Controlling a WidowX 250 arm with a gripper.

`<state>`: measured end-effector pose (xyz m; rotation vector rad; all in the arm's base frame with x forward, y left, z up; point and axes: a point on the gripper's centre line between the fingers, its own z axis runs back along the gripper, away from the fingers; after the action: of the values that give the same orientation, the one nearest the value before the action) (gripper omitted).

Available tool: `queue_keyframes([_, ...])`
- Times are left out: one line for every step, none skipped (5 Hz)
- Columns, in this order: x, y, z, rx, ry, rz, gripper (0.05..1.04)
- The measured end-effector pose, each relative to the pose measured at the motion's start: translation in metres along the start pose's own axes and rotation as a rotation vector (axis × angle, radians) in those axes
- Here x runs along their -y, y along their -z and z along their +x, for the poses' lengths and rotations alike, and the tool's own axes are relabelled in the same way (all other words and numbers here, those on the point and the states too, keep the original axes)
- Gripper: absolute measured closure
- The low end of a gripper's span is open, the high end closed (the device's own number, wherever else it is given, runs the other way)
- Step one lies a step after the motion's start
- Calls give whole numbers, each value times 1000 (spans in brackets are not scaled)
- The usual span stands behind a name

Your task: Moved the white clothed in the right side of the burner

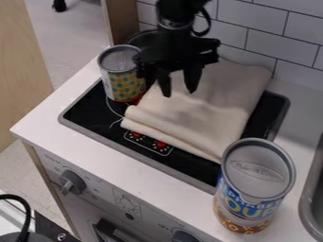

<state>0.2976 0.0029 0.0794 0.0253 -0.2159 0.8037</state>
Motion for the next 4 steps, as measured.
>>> queue_keyframes([6,3,2,21,-85,20,914])
queue_keyframes([9,9,4,51,-174,41,1027])
queue_keyframes([10,20,6,129,-240,87,1031])
queue_keyframes([14,29,7,137,-244,75,1031])
